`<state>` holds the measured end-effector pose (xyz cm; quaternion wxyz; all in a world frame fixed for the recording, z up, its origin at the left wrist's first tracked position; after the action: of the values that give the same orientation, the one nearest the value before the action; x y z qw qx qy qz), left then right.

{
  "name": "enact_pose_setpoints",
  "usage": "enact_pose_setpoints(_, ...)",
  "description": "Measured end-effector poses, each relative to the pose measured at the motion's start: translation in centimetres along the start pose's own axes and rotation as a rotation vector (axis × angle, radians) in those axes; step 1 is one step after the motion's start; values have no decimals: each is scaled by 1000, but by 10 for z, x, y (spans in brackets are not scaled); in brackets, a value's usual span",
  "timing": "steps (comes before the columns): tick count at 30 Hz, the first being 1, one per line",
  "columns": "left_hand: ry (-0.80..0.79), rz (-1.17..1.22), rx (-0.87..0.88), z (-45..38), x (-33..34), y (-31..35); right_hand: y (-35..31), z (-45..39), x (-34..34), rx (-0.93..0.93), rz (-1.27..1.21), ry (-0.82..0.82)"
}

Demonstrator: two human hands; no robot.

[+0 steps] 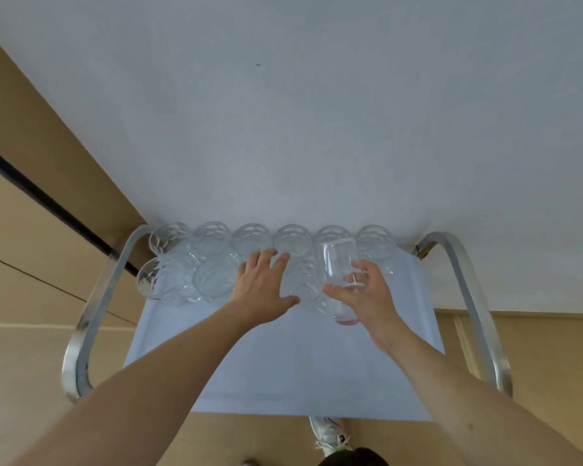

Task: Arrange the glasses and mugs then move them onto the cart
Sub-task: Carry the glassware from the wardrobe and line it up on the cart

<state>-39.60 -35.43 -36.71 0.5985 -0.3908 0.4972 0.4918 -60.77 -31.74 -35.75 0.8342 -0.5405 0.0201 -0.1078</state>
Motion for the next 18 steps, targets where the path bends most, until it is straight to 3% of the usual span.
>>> enact_pose_setpoints(7, 102, 87, -53, 55, -10, -58, 13, 56, 48, -50, 7, 20)
enact_pose_setpoints(18, 76, 193, -116, 140, 25, -128, 78, 125, 111, -29, 90, 8)
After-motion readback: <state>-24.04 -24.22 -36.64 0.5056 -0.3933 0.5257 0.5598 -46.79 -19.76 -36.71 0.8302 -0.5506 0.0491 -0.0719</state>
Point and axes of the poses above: each hand's wrist, its own z-axis away from the middle knuckle, its own x-axis out of the palm, y = z × x, the point moved 1 cm from there along -z, towards the middle knuckle, and after that the axes turned 11 degrees about -z, right-handed, at the moved point
